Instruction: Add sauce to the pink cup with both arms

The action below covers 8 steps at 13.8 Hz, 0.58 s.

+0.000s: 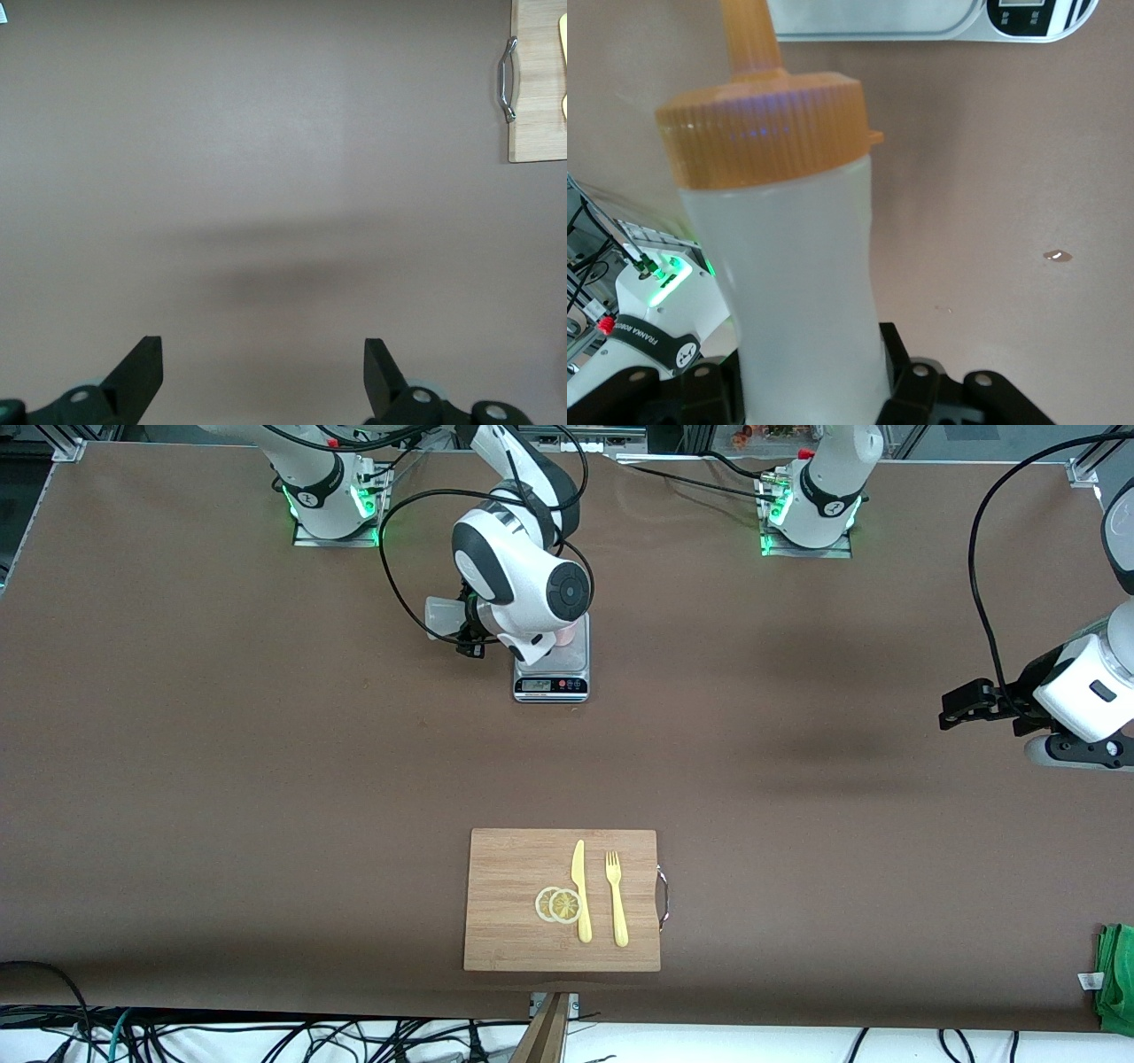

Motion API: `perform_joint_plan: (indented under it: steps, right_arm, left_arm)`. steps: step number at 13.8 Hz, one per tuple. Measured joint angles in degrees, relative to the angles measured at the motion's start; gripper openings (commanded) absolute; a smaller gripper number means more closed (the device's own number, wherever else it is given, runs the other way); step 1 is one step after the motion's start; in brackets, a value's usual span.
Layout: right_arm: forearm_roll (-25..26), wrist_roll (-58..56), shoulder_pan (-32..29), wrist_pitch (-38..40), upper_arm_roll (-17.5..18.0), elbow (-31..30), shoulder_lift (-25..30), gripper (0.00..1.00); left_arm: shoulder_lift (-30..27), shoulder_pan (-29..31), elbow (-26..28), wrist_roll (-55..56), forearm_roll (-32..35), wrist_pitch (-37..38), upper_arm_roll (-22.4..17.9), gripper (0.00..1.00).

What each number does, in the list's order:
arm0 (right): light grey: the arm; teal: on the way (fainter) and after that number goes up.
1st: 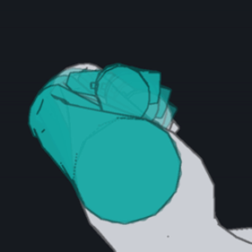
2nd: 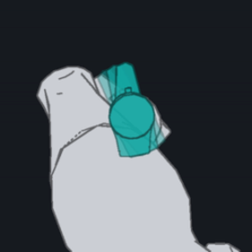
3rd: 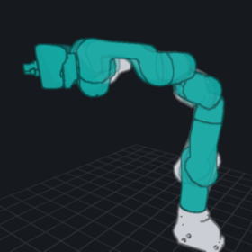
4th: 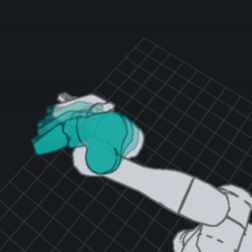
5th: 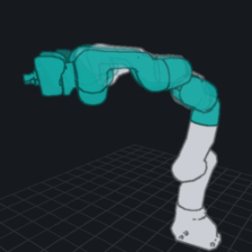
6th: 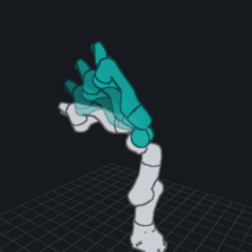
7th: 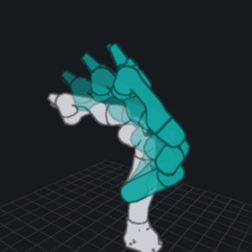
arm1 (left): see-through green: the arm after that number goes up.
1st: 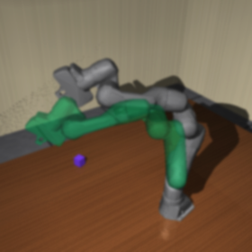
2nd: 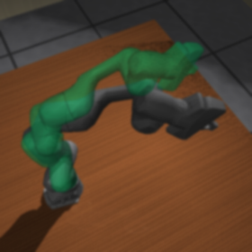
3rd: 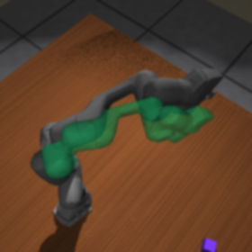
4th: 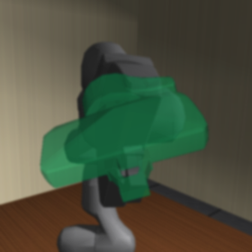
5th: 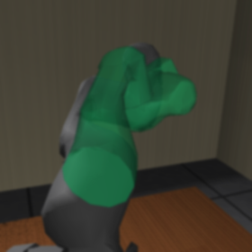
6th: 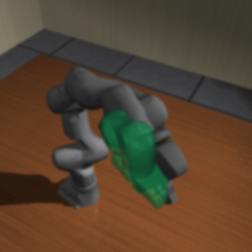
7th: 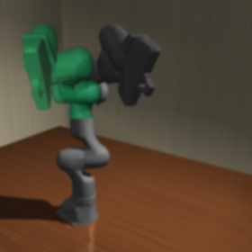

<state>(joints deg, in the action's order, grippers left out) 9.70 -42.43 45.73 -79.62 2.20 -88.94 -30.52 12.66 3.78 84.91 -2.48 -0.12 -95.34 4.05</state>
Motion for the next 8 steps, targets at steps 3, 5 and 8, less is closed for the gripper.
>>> perform_joint_plan:
  steps: [3, 5, 8]
  right_arm:
    - [0.44, 0.06, 0.66, 2.46, 0.00, 1.95, -0.13, 0.53]
    - [0.81, 0.07, 0.95, 3.64, 0.00, 2.83, -0.14, 0.53]
    - [1.78, 0.09, 1.76, 5.00, 0.01, 3.32, -0.30, 0.53]
  left_arm:
    - [0.00, 0.00, 0.00, 0.00, 0.00, 0.00, 0.00, 1.00]
    - [0.00, 0.00, 0.00, 0.00, 0.00, 0.00, 0.00, 1.00]
    - [0.00, 0.00, 0.00, 0.00, 0.00, 0.00, 0.00, 1.00]
